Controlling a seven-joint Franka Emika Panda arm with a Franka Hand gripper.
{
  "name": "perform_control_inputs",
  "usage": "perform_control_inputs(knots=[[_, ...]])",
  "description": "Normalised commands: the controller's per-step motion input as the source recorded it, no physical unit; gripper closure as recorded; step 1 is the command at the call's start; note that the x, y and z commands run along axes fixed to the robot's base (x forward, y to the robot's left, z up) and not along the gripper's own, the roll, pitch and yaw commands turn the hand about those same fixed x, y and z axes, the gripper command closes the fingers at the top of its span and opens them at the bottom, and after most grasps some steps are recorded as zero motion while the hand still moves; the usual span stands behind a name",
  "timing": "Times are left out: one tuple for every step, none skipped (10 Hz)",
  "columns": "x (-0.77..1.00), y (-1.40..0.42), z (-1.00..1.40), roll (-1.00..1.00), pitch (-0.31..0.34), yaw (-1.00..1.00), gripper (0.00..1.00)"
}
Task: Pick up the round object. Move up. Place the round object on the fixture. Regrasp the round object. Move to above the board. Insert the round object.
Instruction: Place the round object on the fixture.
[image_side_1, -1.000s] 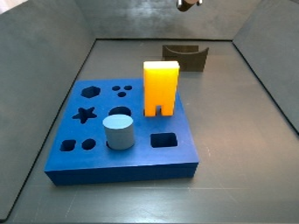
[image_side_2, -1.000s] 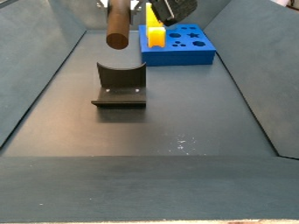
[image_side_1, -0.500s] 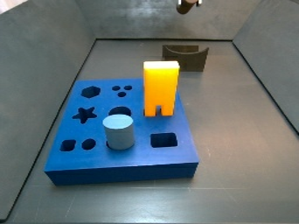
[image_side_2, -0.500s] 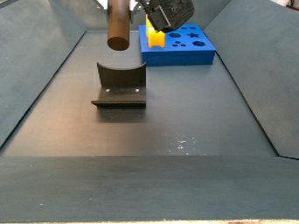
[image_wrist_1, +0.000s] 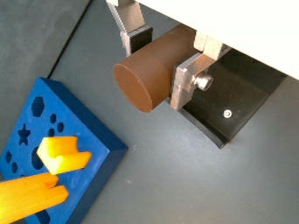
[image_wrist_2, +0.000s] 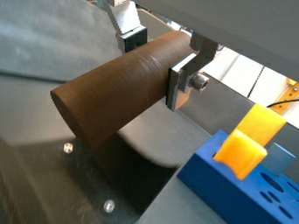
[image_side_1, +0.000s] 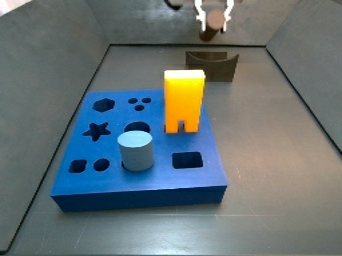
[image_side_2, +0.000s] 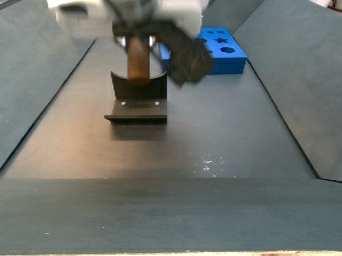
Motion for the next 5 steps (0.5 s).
perform_control_inputs(knots=[[0.18, 0.15, -1.0, -0.82, 0.289, -0.22, 1.0], [0.19, 0.15, -1.0, -0.59, 0.213, -0.25, 1.0], [0.2, 0.15, -1.0, -0.5, 0.172, -0.25, 1.0], [0.15, 0.1, -0.69, -0.37, 0.075, -0.24, 1.0], [0.12, 0.09, -0.57, -0.33, 0.039, -0.23, 1.0]])
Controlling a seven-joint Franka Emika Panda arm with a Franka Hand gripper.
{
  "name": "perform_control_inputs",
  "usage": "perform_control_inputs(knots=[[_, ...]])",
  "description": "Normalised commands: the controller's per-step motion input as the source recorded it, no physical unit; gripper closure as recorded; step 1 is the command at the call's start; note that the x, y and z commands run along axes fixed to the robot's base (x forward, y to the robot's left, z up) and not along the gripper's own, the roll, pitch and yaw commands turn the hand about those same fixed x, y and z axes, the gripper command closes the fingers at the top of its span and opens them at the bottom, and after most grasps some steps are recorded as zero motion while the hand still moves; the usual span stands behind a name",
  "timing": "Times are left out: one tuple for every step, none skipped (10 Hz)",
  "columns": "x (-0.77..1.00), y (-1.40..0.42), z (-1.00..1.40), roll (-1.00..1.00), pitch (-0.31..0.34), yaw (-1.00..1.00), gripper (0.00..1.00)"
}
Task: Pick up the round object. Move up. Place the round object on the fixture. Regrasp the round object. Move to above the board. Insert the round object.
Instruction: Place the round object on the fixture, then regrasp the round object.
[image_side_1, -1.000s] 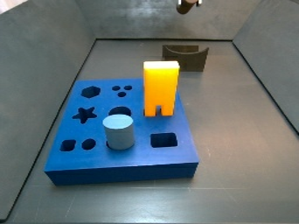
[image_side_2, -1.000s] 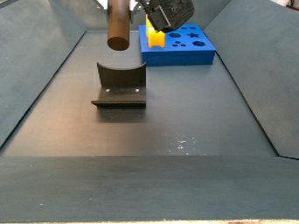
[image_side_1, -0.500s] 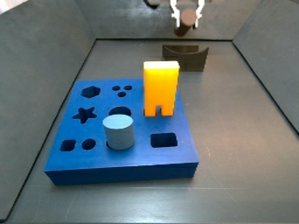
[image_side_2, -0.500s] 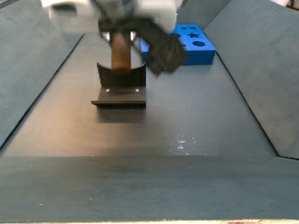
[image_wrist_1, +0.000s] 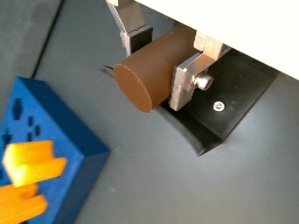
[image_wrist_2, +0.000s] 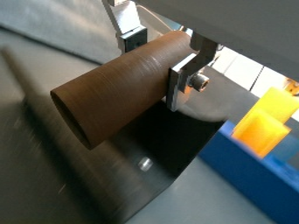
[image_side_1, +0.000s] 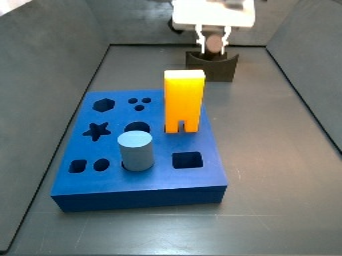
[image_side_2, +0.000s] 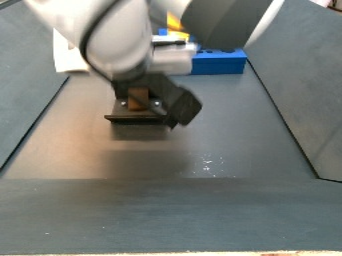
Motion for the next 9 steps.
perform_control_inputs(knots=[[0.1, 0.07, -0.33, -0.3, -0.019, -0.2, 1.0], [0.08, 0.1, -0.24, -0.23, -0.067, -0.18, 1.0], [0.07, 0.1, -0.24, -0.22, -0.078, -0.14, 1.0], [0.07, 0.1, -0.24, -0.21, -0.079, -0.12, 1.0], [0.0, 0.0, 0.0, 0.0, 0.0, 0.0, 0.0], [0.0, 0.0, 1.0, -0.05, -0.017, -0.04, 0.0], [-0.01, 0.0, 1.0, -0.05, -0.009, -0.04, 0.0], [-0.02, 0.01, 1.0, -0.02, 0.008, -0.02, 0.0], [-0.03, 0.0, 1.0, 0.02, 0.021, 0.0, 0.0]])
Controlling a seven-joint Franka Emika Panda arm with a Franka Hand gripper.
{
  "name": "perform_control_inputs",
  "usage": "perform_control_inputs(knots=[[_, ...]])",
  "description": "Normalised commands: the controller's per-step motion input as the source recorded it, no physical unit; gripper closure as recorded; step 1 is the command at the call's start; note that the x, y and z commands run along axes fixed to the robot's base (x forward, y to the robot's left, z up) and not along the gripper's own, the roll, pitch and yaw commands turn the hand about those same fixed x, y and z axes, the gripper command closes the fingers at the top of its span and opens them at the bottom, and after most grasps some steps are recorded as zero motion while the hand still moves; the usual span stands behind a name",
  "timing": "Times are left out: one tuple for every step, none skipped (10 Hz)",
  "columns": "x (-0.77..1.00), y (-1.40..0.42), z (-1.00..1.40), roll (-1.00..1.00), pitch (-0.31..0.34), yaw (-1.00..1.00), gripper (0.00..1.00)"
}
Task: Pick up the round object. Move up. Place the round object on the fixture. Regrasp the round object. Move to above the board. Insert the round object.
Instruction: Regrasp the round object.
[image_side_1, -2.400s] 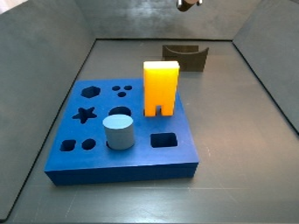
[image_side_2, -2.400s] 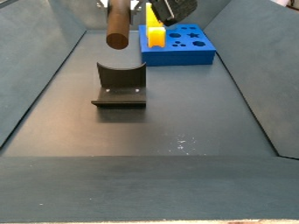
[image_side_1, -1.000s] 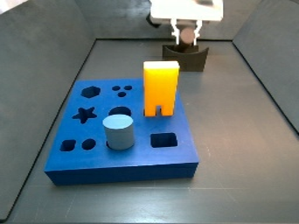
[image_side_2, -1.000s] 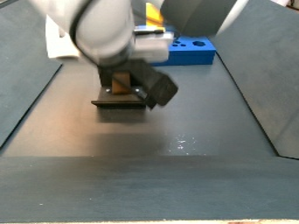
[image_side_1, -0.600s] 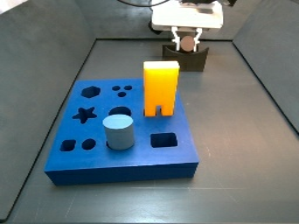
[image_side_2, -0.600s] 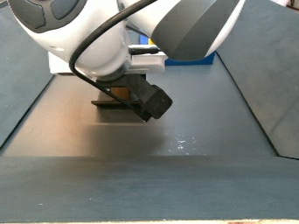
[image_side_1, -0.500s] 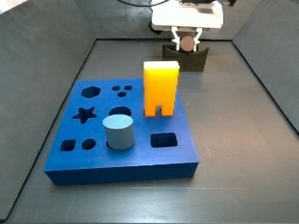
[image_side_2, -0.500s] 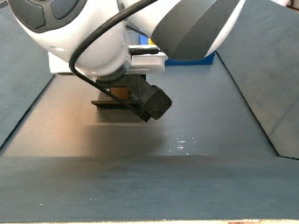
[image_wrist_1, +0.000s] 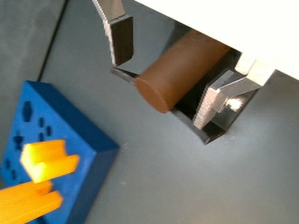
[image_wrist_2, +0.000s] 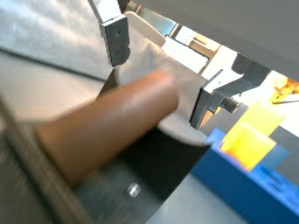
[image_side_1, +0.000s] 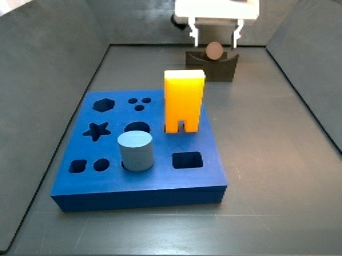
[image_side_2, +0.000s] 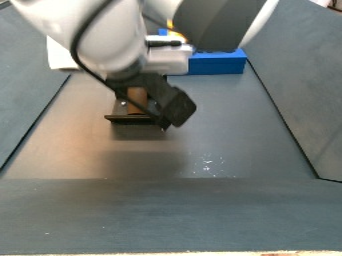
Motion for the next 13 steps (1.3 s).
perform_control_inputs(knots=[[-0.04, 0.01, 1.0, 0.04, 0.036, 0.01, 0.0], [-0.04, 0.01, 0.95, 0.06, 0.056, 0.01, 0.0], [-0.04, 0.01, 0.72, 0.07, 0.079, 0.01, 0.0], [-0.04, 0.0, 0.55, 0.07, 0.103, 0.01, 0.0], [-0.03, 0.01, 0.33, 0.08, 0.12, -0.01, 0.0], [-0.12, -0.82, 0.96, 1.0, 0.053, 0.02, 0.0], [-0.11, -0.82, 0.86, 1.0, 0.053, 0.02, 0.0], [-0.11, -0.67, 0.67, 1.0, 0.043, 0.02, 0.0], [-0.11, -0.52, 0.48, 1.0, 0.036, 0.02, 0.0], [-0.09, -0.3, 0.21, 1.0, 0.031, 0.02, 0.0], [-0.05, -0.14, 0.06, 1.0, 0.03, 0.02, 0.0], [-0.02, -0.04, 0.04, 1.0, 0.032, 0.02, 0.0], [-0.02, -0.05, 0.04, 1.0, 0.033, 0.02, 0.0]])
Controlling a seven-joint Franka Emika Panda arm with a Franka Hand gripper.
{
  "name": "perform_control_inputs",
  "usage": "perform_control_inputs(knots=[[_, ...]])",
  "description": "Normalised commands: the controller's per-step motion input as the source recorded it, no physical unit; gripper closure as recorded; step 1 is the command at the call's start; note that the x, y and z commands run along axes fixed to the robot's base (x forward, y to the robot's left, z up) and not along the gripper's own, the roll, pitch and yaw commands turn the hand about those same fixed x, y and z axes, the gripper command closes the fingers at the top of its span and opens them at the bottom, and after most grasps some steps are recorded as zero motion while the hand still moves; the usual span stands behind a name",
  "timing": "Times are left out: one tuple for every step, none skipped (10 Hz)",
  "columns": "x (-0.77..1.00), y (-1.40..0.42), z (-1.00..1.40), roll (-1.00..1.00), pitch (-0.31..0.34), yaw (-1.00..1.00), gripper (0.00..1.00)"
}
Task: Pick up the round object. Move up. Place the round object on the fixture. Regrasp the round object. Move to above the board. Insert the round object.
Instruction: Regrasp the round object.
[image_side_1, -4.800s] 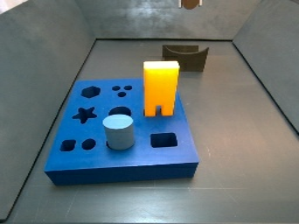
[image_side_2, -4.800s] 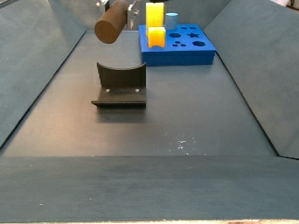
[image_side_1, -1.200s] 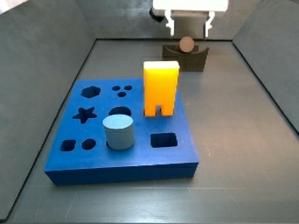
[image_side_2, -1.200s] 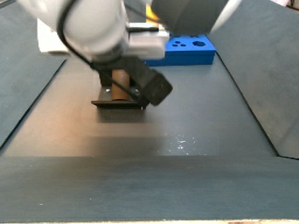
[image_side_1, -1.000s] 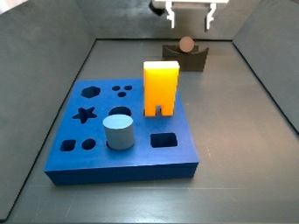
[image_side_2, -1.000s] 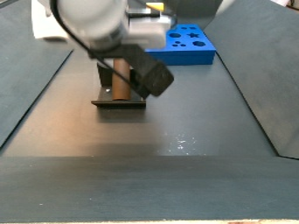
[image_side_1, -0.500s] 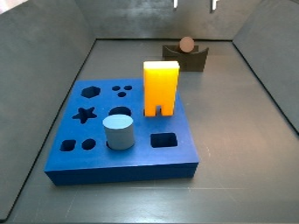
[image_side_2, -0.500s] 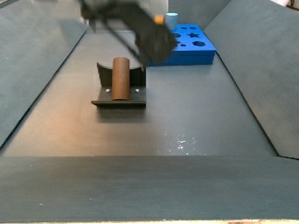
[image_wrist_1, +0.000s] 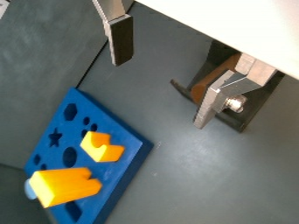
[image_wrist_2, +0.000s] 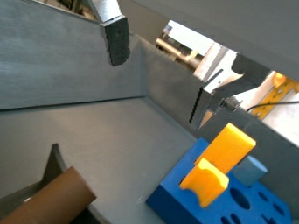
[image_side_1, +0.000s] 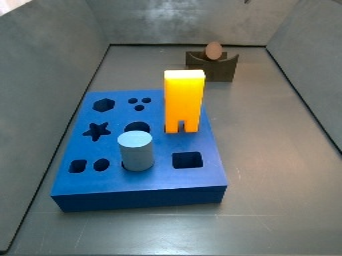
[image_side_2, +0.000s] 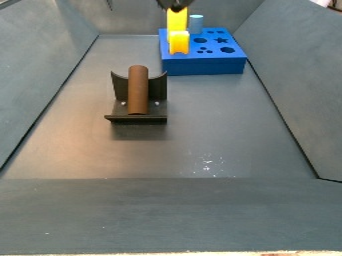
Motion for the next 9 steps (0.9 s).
perform_control_inputs(knots=[[-0.03, -0.05, 0.03, 1.0, 0.029, 0.02, 0.0], [-0.03, -0.03, 0.03, 1.0, 0.026, 0.02, 0.0], [-0.04, -0.03, 0.01, 1.0, 0.022, 0.02, 0.0], [-0.04, -0.03, 0.01, 1.0, 0.019, 0.02, 0.0], [-0.04, -0.03, 0.01, 1.0, 0.014, 0.02, 0.0], [-0.04, -0.03, 0.02, 1.0, 0.011, 0.02, 0.0], [-0.04, -0.03, 0.01, 1.0, 0.005, 0.02, 0.0], [-0.04, -0.03, 0.01, 1.0, 0.002, 0.02, 0.0], [-0.04, -0.03, 0.02, 1.0, -0.004, 0.02, 0.0]])
